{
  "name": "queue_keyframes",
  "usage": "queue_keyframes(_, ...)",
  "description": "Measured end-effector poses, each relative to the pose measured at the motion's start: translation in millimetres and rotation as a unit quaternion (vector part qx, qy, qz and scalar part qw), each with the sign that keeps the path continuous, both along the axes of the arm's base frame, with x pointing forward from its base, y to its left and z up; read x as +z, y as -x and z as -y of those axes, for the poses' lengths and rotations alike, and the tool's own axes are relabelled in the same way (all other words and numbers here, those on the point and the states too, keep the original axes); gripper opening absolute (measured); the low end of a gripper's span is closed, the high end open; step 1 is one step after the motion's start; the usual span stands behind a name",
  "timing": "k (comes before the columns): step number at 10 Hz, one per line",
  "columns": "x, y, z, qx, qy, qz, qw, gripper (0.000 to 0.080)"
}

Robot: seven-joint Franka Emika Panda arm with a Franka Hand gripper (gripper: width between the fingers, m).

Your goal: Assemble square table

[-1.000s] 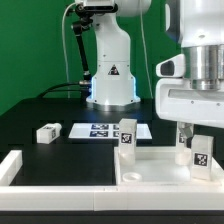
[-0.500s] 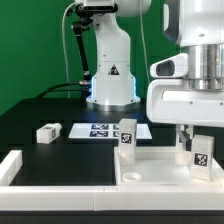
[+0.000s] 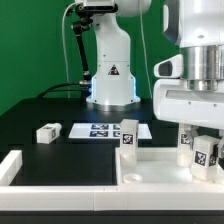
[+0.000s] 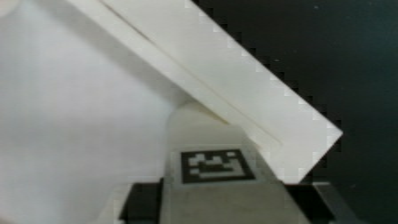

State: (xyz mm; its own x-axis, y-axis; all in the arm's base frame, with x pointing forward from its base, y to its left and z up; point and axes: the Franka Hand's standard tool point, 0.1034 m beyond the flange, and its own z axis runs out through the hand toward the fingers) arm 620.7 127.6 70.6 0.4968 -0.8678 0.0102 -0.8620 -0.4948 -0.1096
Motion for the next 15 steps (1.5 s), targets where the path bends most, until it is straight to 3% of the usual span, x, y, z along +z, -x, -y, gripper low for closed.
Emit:
queue_keyframes(2,-2.1,-0.7,4.9,-0.194,-0.05,-0.01,0.98,0.0291)
queue_keyframes(3,-1.9,-3.6,7.9,-0.236,-0.07,-0.006,0.969,0.0291)
queue_keyframes(4,-1.9,-5.0,7.8,-0.289,-0.082,-0.007,0.954,0.0291)
queue_keyframes(6,-2.0,-4.4,5.3,-0.303,-0.083,-0.008,0.949,0.0292)
queue_keyframes(7,-2.0,-4.7,4.5,-0.257,-0.075,0.0,0.964,0.0292)
queue_keyframes(8,-2.9,-4.1,1.5,-0.153,-0.056,0.015,0.987,0.0472)
queue_keyframes(9,-3.1,-4.0,2.2,-0.068,-0.042,0.021,0.997,0.0472)
queue_keyframes(10,-3.5,-3.8,3.3,-0.032,-0.037,0.024,0.999,0.0614)
queue_keyframes(13,-3.4,-4.1,4.5,0.058,-0.024,0.031,0.998,0.0648)
queue_keyframes(14,-1.8,-6.5,7.1,0.206,0.013,0.037,0.978,0.0648)
queue_keyframes(15,-0.9,-8.1,7.6,0.283,0.028,0.041,0.958,0.0649)
